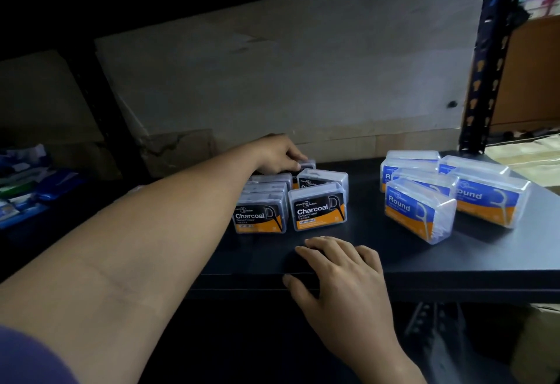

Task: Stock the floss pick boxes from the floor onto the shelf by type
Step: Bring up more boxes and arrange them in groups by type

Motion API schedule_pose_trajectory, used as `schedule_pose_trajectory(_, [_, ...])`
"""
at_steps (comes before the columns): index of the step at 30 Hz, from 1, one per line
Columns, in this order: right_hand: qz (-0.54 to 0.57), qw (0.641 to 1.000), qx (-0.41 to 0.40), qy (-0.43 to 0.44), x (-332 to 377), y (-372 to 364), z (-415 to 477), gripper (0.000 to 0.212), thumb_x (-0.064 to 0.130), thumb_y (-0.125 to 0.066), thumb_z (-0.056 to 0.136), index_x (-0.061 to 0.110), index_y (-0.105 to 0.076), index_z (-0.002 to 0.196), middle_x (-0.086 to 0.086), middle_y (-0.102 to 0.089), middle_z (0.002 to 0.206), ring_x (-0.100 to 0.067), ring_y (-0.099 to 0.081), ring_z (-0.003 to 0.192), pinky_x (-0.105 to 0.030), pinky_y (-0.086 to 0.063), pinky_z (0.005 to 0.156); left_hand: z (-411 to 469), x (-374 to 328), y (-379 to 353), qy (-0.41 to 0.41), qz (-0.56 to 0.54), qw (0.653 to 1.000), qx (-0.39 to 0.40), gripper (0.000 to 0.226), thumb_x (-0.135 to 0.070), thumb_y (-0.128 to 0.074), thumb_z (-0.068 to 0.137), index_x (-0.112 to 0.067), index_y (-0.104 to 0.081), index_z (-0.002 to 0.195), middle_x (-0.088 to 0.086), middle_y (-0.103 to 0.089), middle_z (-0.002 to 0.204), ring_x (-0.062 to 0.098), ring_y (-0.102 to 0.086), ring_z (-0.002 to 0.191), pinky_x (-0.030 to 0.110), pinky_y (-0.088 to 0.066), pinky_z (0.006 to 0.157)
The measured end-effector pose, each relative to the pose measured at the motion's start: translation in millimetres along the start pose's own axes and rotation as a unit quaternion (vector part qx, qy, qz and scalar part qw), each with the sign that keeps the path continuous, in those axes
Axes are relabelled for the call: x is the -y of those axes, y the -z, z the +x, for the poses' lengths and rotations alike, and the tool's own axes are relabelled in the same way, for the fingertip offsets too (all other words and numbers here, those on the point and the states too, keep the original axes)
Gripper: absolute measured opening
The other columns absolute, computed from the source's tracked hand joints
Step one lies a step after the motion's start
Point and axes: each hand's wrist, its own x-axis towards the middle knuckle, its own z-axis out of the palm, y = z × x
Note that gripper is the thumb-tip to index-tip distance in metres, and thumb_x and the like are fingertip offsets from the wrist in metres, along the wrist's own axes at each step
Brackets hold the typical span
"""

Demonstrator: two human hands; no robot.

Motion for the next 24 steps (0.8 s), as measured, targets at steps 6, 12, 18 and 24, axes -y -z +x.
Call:
schedule_pose_trajectory(6, [0.006, 1.000, -0.007, 0.007, -0.9, -0.4, 0.2, 0.036, 0.057, -0.061, 0.080, 0.032, -0.072, 0.104, 0.016, -0.067, 0.113, -0.010, -0.061, 0.112, -0.035, -0.037, 0.091, 7.3, -19.8, -4.3, -0.037, -0.007, 0.999, 0.002, 0.036, -0.027, -0.062, 0.097, -0.025, -0.062, 0.134, -0.006, -0.063, 0.134, 0.011, -0.057, 0.117, 0.021, -0.034, 0.092])
schedule_pose_trajectory(12, [0.002, 1.000, 0.007, 0.001, -0.8, 0.9, 0.1, 0.039, 0.058, -0.059, 0.081, 0.032, -0.073, 0.106, 0.014, -0.067, 0.115, -0.011, -0.061, 0.112, -0.035, -0.037, 0.092, 3.8, -21.0, -3.1, -0.059, -0.026, 0.998, -0.001, 0.036, -0.028, -0.056, 0.100, -0.025, -0.059, 0.136, -0.003, -0.056, 0.142, 0.015, -0.051, 0.130, 0.033, -0.035, 0.113])
schedule_pose_trajectory(18, [0.005, 1.000, 0.026, -0.009, -0.5, 4.7, 0.7, 0.040, 0.060, -0.053, 0.083, 0.034, -0.072, 0.106, 0.015, -0.068, 0.114, -0.009, -0.061, 0.111, -0.032, -0.032, 0.095, -15.6, -23.3, 3.1, -0.098, -0.078, 0.992, -0.031, 0.035, -0.029, -0.060, 0.098, -0.026, -0.062, 0.133, -0.005, -0.062, 0.135, 0.010, -0.055, 0.122, 0.033, -0.040, 0.107])
schedule_pose_trajectory(24, [-0.007, 0.998, 0.027, -0.057, -7.6, 15.3, -1.2, 0.044, 0.066, -0.049, 0.082, 0.035, -0.074, 0.103, 0.017, -0.067, 0.112, -0.007, -0.059, 0.112, -0.034, -0.028, 0.098, -40.0, -30.7, 2.5, -0.129, -0.050, 0.990, -0.009, 0.027, -0.042, -0.080, 0.078, -0.027, -0.077, 0.100, -0.012, -0.073, 0.089, 0.001, -0.065, 0.083, 0.026, -0.051, 0.076])
